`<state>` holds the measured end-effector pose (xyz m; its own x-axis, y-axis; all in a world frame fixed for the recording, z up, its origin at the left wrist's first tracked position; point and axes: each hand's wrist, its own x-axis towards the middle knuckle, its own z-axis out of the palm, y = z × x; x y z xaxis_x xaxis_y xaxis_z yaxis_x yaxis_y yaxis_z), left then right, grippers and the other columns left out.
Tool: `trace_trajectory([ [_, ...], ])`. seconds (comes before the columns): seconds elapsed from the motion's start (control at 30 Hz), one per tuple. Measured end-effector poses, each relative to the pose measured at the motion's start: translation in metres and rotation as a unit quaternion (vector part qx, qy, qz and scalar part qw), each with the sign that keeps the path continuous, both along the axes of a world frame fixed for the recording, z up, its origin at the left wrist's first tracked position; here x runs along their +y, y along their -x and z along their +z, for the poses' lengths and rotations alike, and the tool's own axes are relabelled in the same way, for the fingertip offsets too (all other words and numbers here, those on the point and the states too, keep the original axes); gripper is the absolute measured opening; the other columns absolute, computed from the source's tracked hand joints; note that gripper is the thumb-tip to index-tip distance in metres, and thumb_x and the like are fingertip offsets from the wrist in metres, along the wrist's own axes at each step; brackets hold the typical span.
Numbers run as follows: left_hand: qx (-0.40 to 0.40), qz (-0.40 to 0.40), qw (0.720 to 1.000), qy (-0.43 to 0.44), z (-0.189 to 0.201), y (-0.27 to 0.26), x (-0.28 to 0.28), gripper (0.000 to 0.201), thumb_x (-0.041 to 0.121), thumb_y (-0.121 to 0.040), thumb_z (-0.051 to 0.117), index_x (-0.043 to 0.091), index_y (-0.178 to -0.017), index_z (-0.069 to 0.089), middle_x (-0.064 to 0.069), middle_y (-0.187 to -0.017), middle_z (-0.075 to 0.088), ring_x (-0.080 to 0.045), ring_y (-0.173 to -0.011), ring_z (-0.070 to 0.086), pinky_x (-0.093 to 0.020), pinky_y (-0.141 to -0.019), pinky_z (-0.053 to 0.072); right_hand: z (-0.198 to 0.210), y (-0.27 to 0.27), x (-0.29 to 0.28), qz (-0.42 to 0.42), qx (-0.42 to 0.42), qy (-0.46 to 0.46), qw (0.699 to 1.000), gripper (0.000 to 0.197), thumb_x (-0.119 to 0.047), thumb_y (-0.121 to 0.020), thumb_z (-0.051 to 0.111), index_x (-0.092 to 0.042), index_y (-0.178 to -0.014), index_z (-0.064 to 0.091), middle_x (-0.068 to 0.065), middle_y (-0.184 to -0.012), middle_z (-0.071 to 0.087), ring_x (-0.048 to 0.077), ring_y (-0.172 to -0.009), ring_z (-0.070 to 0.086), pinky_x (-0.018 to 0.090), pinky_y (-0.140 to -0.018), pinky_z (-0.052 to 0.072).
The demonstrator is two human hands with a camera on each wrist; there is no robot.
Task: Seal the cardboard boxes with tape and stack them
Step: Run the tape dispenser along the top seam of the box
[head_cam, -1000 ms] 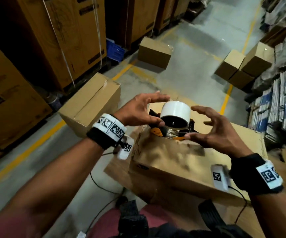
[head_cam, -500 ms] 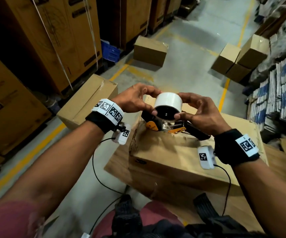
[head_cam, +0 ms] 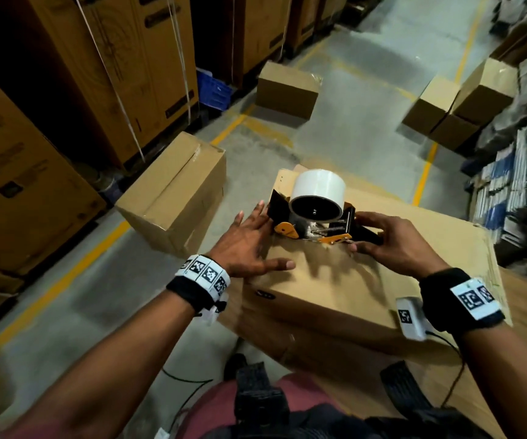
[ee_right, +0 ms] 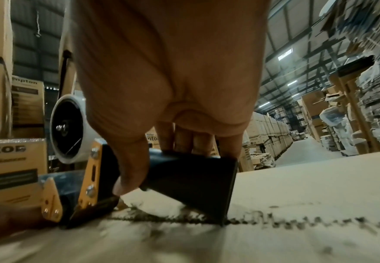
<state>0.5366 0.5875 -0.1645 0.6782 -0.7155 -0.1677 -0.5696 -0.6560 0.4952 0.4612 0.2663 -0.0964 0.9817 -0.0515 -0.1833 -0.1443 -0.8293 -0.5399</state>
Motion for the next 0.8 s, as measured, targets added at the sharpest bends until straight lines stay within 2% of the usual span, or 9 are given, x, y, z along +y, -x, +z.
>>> trace_trajectory([
  [0.07,-0.04,0.004,0.999,-0.029,-0.005,0.002,-0.004,0.126,0.105,-0.07,0.019,0.03,-0.165,-0.014,0.005,-0.172,-0.02,-0.015,-0.158,-0.022,-0.055,-0.128,-0.006,-0.009,-0.003,-0.001,0.012,-0.008,0.032,0.999,0.045,-0.017,-0.085,0.079,-0.029,-0.126,0.07,-0.007,-0.113,0.077,0.016,-0.109,0.071,0.043,-0.097,0.056],
  [0.13,-0.067,0.011,0.995,-0.066,-0.006,0.005,-0.005,0.127,0.106,-0.07,0.013,0.027,-0.165,-0.013,0.004,-0.173,-0.018,-0.018,-0.159,-0.018,-0.058,-0.128,-0.004,-0.013,-0.001,-0.003,0.015,-0.014,0.041,0.999,0.038,-0.013,-0.084,0.072,-0.032,-0.118,0.071,-0.009,-0.103,0.078,0.017,-0.098,0.072,0.045,-0.089,0.059],
  [0.27,-0.076,0.022,0.99,-0.114,-0.001,0.008,-0.007,0.13,0.107,-0.069,0.007,0.023,-0.167,-0.008,0.003,-0.174,-0.015,-0.019,-0.16,-0.012,-0.06,-0.127,-0.003,-0.002,0.008,-0.009,0.008,-0.014,0.002,1.0,0.03,-0.019,-0.089,0.077,-0.029,-0.116,0.072,-0.013,-0.1,0.077,0.014,-0.098,0.072,0.043,-0.091,0.059],
  [0.37,-0.074,0.023,0.988,-0.132,0.002,0.009,-0.009,0.131,0.108,-0.068,0.006,0.023,-0.166,-0.011,0.006,-0.171,-0.024,-0.018,-0.16,-0.012,-0.061,-0.127,-0.003,0.015,0.019,-0.029,-0.021,-0.019,0.016,0.999,0.03,-0.015,-0.086,0.081,-0.029,-0.113,0.074,-0.009,-0.098,0.078,0.017,-0.098,0.072,0.041,-0.091,0.057],
  [0.43,-0.065,0.021,0.987,-0.142,0.003,0.008,-0.009,0.132,0.108,-0.066,0.004,0.024,-0.165,-0.014,0.009,-0.169,-0.029,-0.017,-0.16,-0.016,-0.06,-0.127,-0.005,0.028,0.034,-0.049,-0.04,-0.016,0.013,0.999,0.03,-0.011,-0.086,0.082,-0.029,-0.109,0.075,-0.008,-0.097,0.078,0.016,-0.097,0.072,0.035,-0.092,0.055],
  [0.53,-0.057,0.019,0.987,-0.146,0.003,0.008,-0.009,0.132,0.109,-0.064,0.003,0.025,-0.165,-0.017,0.01,-0.168,-0.033,-0.016,-0.159,-0.019,-0.06,-0.127,-0.007,0.041,0.06,-0.078,-0.076,-0.004,-0.026,0.997,0.033,-0.006,-0.086,0.082,-0.031,-0.106,0.074,-0.012,-0.098,0.077,0.007,-0.095,0.073,0.028,-0.095,0.051],
  [0.63,-0.06,0.016,0.987,-0.149,0.002,0.008,-0.008,0.13,0.108,-0.066,0.003,0.025,-0.164,-0.019,0.011,-0.167,-0.035,-0.016,-0.158,-0.022,-0.058,-0.127,-0.009,0.046,0.082,-0.101,-0.111,0.001,-0.015,0.994,0.031,-0.008,-0.086,0.082,-0.028,-0.108,0.075,-0.013,-0.095,0.077,0.006,-0.091,0.072,0.03,-0.093,0.05],
  [0.73,-0.069,0.015,0.986,-0.154,0.002,0.007,-0.009,0.131,0.108,-0.066,0.003,0.025,-0.165,-0.016,0.01,-0.168,-0.032,-0.016,-0.158,-0.02,-0.057,-0.127,-0.009,0.044,0.097,-0.112,-0.138,0.002,-0.048,0.989,0.039,-0.006,-0.086,0.081,-0.041,-0.098,0.069,-0.033,-0.083,0.073,-0.017,-0.077,0.065,0.026,-0.084,0.048],
  [0.8,-0.077,0.016,0.984,-0.16,0.002,0.007,-0.01,0.13,0.108,-0.066,0.003,0.025,-0.165,-0.015,0.01,-0.169,-0.03,-0.017,-0.159,-0.017,-0.056,-0.128,-0.008,0.038,0.099,-0.115,-0.137,-0.009,-0.056,0.989,0.04,-0.004,-0.086,0.08,-0.04,-0.098,0.07,-0.034,-0.084,0.073,-0.018,-0.082,0.065,0.023,-0.087,0.047],
])
